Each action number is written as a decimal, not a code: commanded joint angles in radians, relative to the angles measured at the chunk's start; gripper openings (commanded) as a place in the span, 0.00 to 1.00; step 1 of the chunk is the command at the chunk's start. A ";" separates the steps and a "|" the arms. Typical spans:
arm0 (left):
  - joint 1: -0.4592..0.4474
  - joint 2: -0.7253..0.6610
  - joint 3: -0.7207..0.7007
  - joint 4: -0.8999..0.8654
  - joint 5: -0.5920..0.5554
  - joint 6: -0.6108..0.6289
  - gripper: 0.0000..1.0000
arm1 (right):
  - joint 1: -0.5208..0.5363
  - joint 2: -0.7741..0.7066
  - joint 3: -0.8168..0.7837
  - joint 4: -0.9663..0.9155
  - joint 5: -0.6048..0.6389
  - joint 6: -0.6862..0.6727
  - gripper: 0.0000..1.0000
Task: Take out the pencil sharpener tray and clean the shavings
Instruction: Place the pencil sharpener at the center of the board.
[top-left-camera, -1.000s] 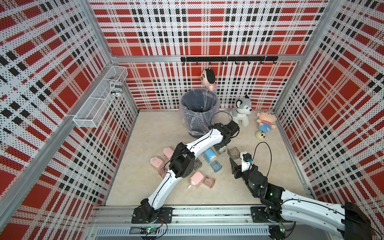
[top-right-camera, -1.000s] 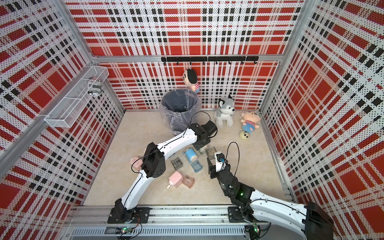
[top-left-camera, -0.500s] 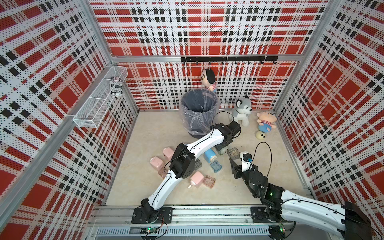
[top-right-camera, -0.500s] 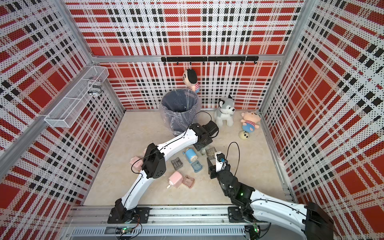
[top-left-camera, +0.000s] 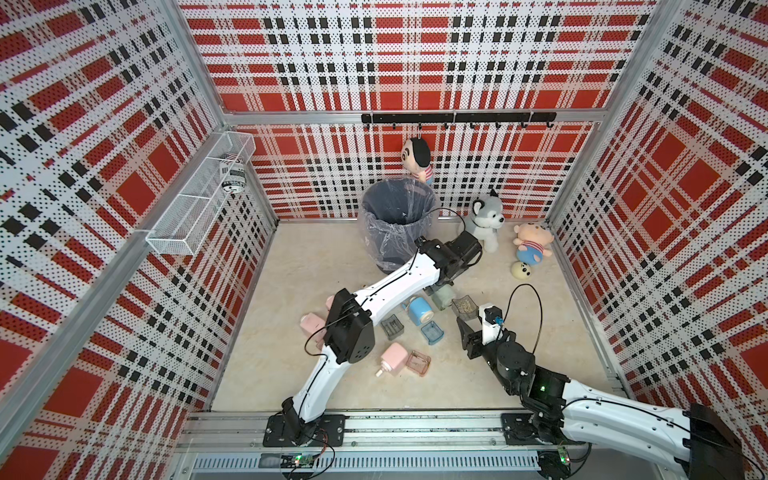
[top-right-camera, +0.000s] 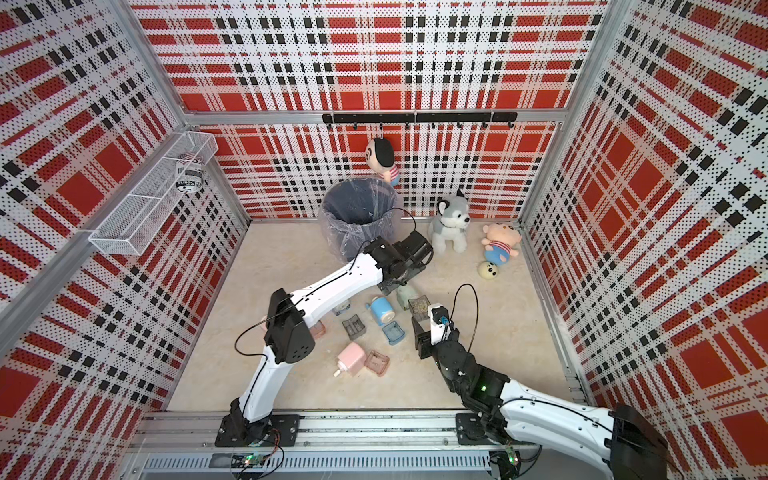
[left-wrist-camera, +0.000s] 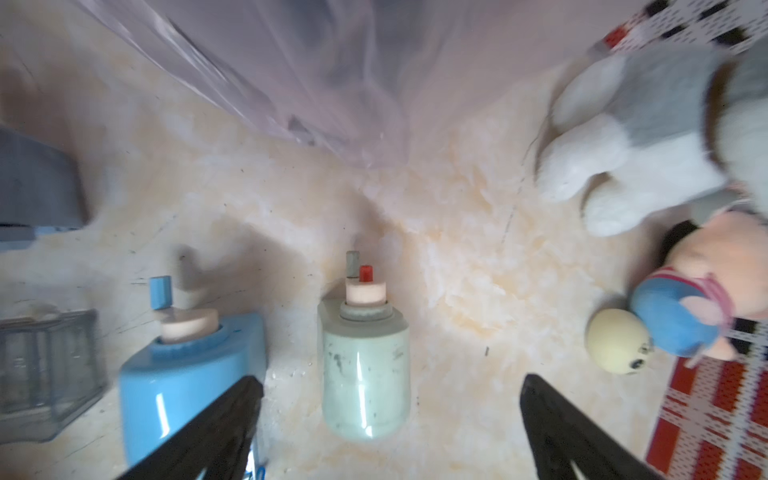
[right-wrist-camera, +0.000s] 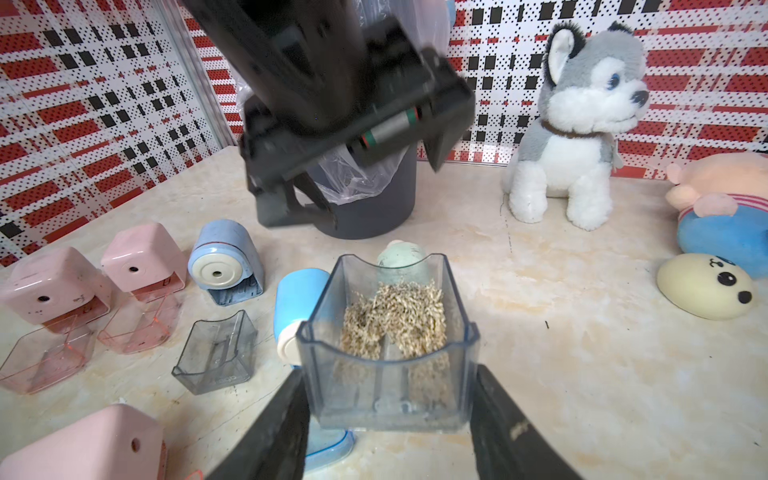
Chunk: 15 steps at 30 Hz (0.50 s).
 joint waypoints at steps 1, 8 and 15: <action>0.001 -0.145 -0.068 0.048 -0.114 0.033 0.98 | -0.005 0.025 0.037 0.003 -0.041 0.017 0.46; 0.045 -0.393 -0.299 0.130 -0.245 0.131 0.98 | -0.004 0.113 0.117 0.012 -0.097 0.017 0.45; 0.118 -0.754 -0.758 0.487 -0.304 0.383 0.98 | -0.009 0.213 0.205 0.055 -0.139 0.018 0.46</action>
